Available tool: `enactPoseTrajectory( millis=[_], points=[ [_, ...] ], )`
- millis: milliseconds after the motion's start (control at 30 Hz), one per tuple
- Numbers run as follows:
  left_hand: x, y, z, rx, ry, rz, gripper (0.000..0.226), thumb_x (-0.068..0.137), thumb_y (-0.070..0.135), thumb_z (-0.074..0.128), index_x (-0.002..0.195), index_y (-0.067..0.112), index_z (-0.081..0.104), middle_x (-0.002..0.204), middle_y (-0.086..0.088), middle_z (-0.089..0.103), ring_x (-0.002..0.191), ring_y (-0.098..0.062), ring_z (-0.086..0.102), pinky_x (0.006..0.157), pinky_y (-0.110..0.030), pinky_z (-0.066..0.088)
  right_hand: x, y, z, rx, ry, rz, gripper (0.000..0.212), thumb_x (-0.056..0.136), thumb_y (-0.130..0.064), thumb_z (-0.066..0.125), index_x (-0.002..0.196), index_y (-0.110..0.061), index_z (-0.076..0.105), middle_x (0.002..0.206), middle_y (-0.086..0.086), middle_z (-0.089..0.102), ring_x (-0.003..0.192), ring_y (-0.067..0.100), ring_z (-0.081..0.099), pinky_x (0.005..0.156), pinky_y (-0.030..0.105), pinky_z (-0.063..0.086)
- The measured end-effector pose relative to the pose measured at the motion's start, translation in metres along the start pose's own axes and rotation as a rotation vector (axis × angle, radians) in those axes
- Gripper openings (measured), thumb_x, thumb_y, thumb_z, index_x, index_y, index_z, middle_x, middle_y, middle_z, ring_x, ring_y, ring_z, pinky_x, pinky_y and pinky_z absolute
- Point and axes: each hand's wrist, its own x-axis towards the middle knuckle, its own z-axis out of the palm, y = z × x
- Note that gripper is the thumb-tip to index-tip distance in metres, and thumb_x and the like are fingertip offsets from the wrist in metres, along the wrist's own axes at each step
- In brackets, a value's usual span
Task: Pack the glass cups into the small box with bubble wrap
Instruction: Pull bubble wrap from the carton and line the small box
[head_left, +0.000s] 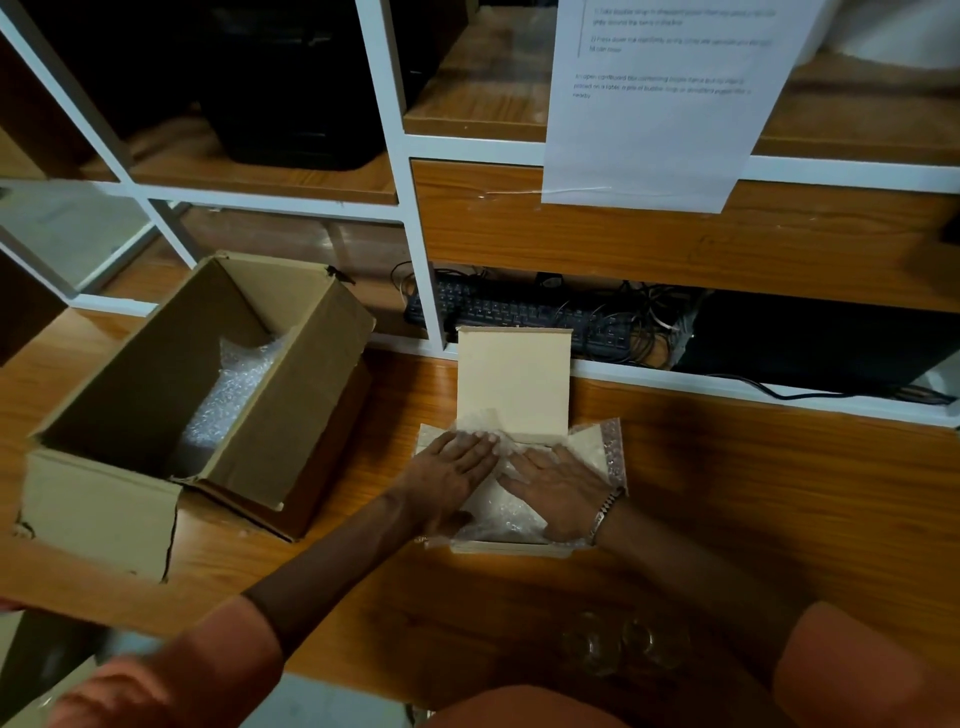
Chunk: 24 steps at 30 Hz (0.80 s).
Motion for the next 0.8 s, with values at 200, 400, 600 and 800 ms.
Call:
enactPoseTrajectory(
  millis=[200,400,600,800],
  points=[
    [0.01,0.0,0.006,-0.012,-0.069,-0.06,0.113,0.098,0.079,0.039,0.167,0.01,-0.017,0.175,-0.014,-0.021,0.164,-0.031,-0.017,0.128,-0.047,-0.013,0.006,0.01,0.005,-0.003,-0.06,0.055,0.114,0.087,-0.049,0.079,0.17,-0.017,0.008,0.178,0.013,-0.003,0.165,0.03,0.004,0.129,0.056,0.01],
    [0.008,-0.003,-0.003,-0.101,-0.054,-0.038,0.099,0.104,0.067,0.042,0.17,0.014,-0.009,0.177,-0.012,-0.014,0.165,-0.029,-0.011,0.128,-0.045,-0.012,0.005,0.011,0.003,0.04,-0.013,0.039,0.108,0.087,-0.05,0.079,0.169,-0.022,0.015,0.177,0.014,0.009,0.162,0.032,0.016,0.126,0.055,0.018],
    [-0.009,-0.018,-0.007,-0.143,0.086,-0.038,0.094,0.098,0.073,0.045,0.17,0.019,0.019,0.178,-0.009,0.001,0.165,-0.028,-0.003,0.128,-0.049,-0.008,-0.005,0.017,-0.004,0.08,0.002,0.042,0.068,0.097,-0.052,0.065,0.156,-0.027,0.043,0.156,0.012,0.044,0.145,0.032,0.039,0.117,0.052,0.028],
    [-0.015,-0.017,-0.002,-0.151,-0.096,-0.017,0.065,0.105,0.069,0.035,0.156,0.032,0.049,0.178,-0.013,0.0,0.165,-0.031,-0.011,0.129,-0.054,-0.007,-0.008,0.012,0.02,0.009,-0.095,0.039,0.061,0.103,-0.062,0.048,0.158,-0.035,0.045,0.152,0.009,0.053,0.143,0.029,0.043,0.126,0.059,0.011]
  ],
)
